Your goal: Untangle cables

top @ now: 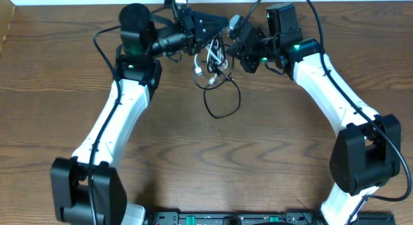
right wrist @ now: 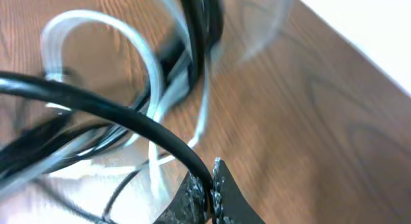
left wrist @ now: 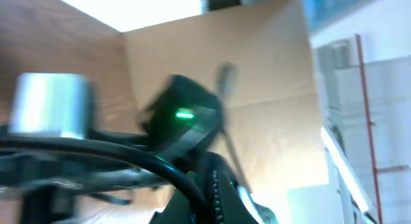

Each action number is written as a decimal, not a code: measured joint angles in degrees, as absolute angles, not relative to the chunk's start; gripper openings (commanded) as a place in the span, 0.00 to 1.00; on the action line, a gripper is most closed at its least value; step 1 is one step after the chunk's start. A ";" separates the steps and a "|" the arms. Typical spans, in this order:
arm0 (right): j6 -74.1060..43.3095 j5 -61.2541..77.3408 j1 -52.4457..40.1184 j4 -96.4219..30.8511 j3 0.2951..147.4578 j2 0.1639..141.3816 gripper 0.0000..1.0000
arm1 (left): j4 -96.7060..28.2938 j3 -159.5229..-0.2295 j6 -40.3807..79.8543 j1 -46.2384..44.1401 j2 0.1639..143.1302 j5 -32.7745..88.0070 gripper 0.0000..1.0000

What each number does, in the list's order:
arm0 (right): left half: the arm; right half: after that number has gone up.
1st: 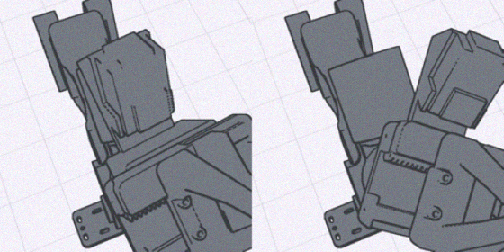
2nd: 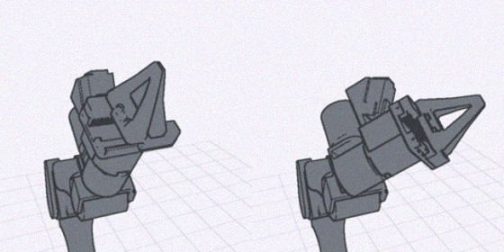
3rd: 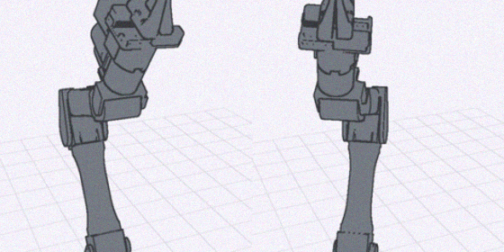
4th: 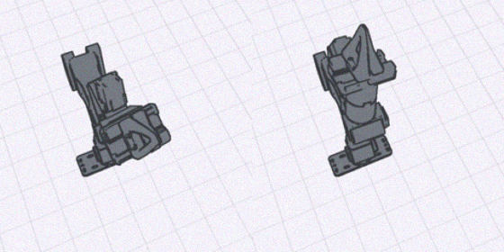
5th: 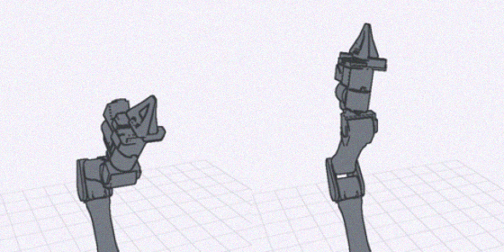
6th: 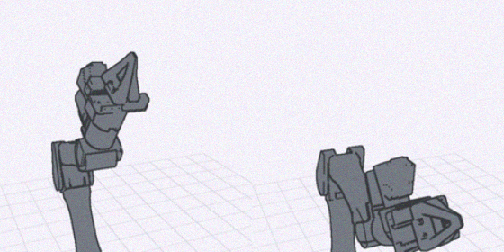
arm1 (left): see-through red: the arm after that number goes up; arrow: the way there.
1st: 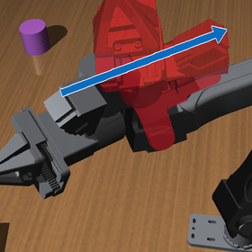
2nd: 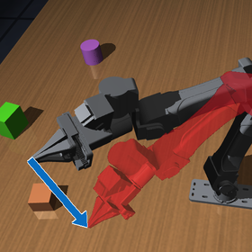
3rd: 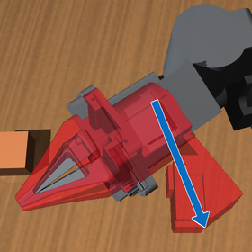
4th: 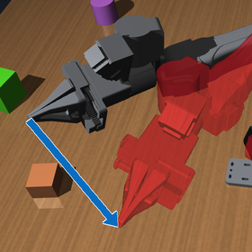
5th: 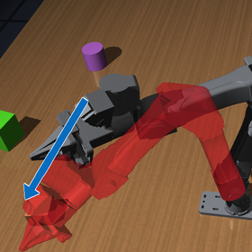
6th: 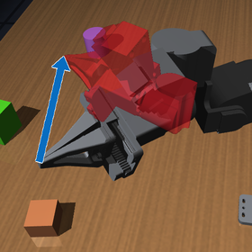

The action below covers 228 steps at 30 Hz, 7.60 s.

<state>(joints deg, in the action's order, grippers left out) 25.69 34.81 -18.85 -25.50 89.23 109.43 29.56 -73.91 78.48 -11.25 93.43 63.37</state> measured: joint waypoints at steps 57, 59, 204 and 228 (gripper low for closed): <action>2.44 32.36 1.54 -55.96 88.47 103.31 0.91 | -27.42 -74.32 29.93 -5.93 89.67 46.33 0.08; 2.57 35.38 1.52 -53.30 88.58 103.00 0.92 | -29.98 -74.32 29.74 -7.01 89.67 44.14 0.07; 0.40 39.90 -7.66 -28.80 88.66 100.14 0.01 | 7.64 -77.65 50.28 -6.37 73.73 38.44 0.07; -12.80 11.86 -19.75 -48.31 89.23 89.10 0.01 | -18.22 -77.65 42.52 -8.84 84.64 34.63 0.75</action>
<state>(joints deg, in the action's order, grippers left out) -12.80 11.86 -19.75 -48.31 89.23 89.10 -18.22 -77.65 42.52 -8.84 84.64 34.63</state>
